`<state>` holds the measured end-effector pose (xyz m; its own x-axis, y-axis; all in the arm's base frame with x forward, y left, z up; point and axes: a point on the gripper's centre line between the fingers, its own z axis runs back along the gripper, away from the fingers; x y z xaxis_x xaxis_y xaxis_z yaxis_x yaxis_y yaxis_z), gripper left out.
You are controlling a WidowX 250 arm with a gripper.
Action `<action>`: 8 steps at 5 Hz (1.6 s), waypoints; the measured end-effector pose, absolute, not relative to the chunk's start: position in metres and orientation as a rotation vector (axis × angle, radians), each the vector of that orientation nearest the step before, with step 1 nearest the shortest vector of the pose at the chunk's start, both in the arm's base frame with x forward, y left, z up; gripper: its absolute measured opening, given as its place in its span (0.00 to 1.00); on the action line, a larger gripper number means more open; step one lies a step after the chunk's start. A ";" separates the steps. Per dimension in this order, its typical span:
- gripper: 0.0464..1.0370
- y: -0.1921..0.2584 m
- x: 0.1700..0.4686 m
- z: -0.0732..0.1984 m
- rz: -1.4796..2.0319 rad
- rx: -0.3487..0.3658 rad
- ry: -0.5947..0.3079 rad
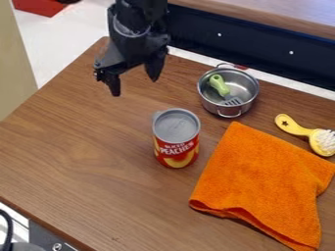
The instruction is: Moved the red can to the upper right of the table
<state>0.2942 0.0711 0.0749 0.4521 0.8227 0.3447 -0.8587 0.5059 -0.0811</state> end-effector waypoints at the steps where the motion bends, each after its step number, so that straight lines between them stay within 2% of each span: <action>1: 0.96 0.055 0.278 0.078 0.976 0.067 -0.275; 3: 0.96 0.006 0.240 0.062 0.801 -0.050 -0.134; 4: 0.96 -0.008 0.236 0.045 0.795 -0.040 -0.126; 5: 0.96 -0.019 0.239 0.034 0.807 -0.059 -0.172; 7: 0.96 -0.025 0.245 0.018 0.813 -0.045 -0.133; 8: 0.96 -0.023 0.257 0.015 0.846 -0.027 -0.148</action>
<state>0.2570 -0.0231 0.0154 0.6530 0.7479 0.1197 -0.7441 0.6629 -0.0832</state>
